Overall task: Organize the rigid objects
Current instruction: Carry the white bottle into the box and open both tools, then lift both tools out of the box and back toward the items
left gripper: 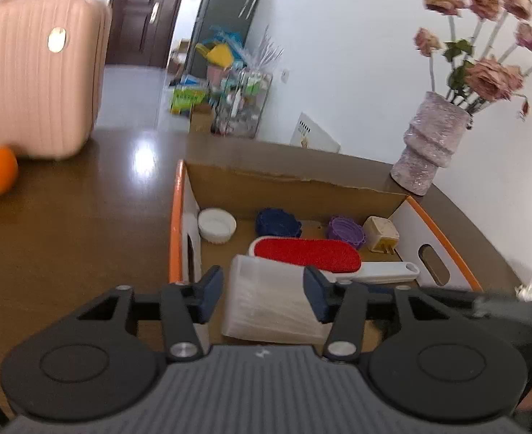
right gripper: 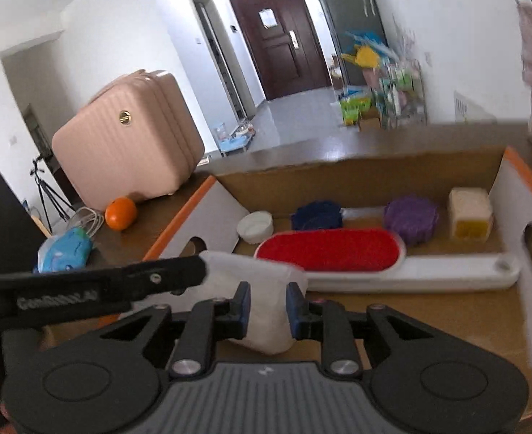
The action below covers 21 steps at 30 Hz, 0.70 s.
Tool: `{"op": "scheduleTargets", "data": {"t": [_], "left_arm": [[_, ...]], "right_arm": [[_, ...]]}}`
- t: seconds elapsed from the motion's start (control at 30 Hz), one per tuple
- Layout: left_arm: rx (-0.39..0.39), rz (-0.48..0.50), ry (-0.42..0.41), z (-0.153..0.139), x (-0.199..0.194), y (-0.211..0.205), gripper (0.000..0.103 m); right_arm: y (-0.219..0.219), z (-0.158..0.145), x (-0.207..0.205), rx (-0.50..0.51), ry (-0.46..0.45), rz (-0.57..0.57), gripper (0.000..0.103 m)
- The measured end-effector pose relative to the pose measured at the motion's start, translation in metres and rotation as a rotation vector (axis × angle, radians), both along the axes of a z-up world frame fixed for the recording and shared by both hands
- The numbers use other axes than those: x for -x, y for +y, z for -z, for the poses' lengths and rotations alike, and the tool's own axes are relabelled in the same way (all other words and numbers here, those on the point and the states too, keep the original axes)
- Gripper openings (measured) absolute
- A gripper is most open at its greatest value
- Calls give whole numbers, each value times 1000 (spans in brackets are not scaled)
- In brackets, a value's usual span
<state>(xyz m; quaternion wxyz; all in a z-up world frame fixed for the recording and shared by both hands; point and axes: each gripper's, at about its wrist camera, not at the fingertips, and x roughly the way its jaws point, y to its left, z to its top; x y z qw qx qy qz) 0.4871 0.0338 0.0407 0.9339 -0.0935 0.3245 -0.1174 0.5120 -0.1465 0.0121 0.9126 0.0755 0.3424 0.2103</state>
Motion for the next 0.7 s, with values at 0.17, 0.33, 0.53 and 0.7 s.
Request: {"op": "scheduleTargets", "data": {"t": [0.17, 0.33, 0.53, 0.7], "left_arm": [[-147, 5, -60, -12, 29, -1, 72], [-203, -20, -81, -19, 67, 7, 83], [-197, -52, -98, -25, 125, 11, 90], [-175, -65, -127, -34, 173, 11, 96]], "right_arm": [[-25, -32, 31, 158, -121, 2, 40], [-63, -51, 74, 266, -167, 62, 54], [-101, -59, 138, 284, -201, 132, 61], [-116, -67, 190, 299, -246, 164, 66]]}}
